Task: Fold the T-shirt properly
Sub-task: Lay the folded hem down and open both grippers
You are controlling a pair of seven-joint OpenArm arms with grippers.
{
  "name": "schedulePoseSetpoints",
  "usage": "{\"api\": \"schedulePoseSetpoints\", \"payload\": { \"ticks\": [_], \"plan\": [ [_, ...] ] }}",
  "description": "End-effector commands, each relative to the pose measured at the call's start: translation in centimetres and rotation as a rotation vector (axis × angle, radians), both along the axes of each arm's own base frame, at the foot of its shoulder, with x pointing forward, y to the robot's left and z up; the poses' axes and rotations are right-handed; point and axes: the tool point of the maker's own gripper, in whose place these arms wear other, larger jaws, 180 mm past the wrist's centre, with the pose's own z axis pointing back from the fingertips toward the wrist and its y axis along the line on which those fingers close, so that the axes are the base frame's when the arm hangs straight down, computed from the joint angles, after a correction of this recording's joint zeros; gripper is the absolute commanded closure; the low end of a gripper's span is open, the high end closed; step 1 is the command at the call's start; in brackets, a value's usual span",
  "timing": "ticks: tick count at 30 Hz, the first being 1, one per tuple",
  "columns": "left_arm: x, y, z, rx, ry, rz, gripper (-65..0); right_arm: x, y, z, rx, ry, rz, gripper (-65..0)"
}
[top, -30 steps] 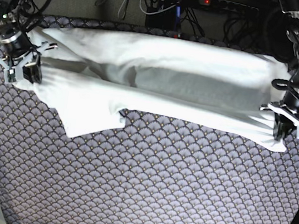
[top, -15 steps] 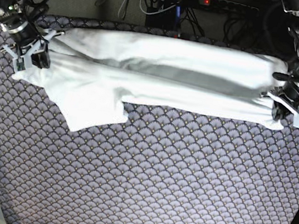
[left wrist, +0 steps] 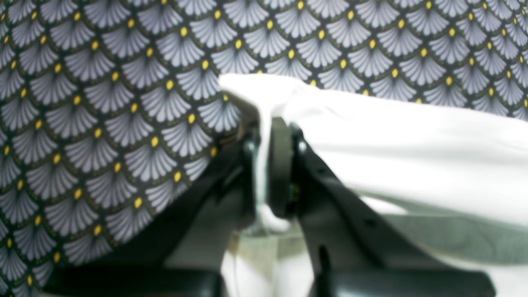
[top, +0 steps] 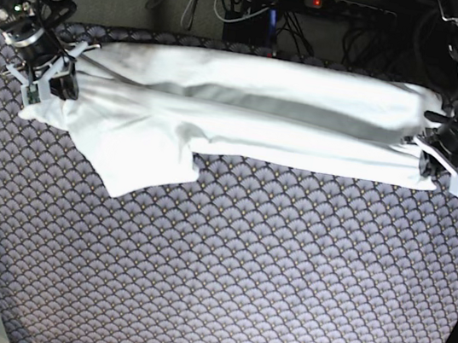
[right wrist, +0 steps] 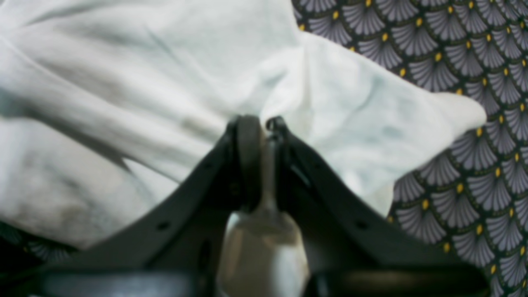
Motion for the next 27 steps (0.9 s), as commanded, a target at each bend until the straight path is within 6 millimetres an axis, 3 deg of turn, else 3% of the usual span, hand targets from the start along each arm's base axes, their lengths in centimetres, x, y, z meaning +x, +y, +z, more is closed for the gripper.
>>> {"api": "schedulePoseSetpoints", "payload": {
  "ticks": [1, 5, 9, 13, 20, 24, 27],
  "plan": [
    [0.7, 1.3, 1.3, 0.044, -0.036, 0.019, -1.0, 0.5, -0.8, 0.8, -0.024, -0.026, -0.008, -1.5],
    [0.5, 1.2, 1.2, 0.042, -0.028, 0.019, -4.3, 0.5, -0.8, 0.8, -0.025, -0.025, -0.009, -1.5],
    [-0.2, 1.3, 0.3, 0.032, 0.04, 0.02, -20.5, 0.5, -0.9, 0.8, -0.025, -0.025, -0.01, -1.7],
    [-0.4, 1.1, 0.2, 0.029, 0.054, 0.02, -33.3, 0.2, -1.2, 0.4, -0.039, 0.009, -0.015, -8.5],
    [-0.8, 0.5, 0.0, 0.022, 0.059, -0.021, -33.6, 0.0, -1.2, 0.4, -0.049, 0.022, -0.011, -29.0],
    [-1.2, 0.8, 0.8, 0.027, 0.034, -0.093, -33.6, 0.0, -1.7, 0.6, -0.051, 0.015, -0.021, -33.1],
    [-1.8, 1.2, 1.3, 0.011, 0.003, -0.097, -33.6, -0.2, -3.4, 1.2, -0.06, -0.005, -0.077, -33.5]
  ]
}}
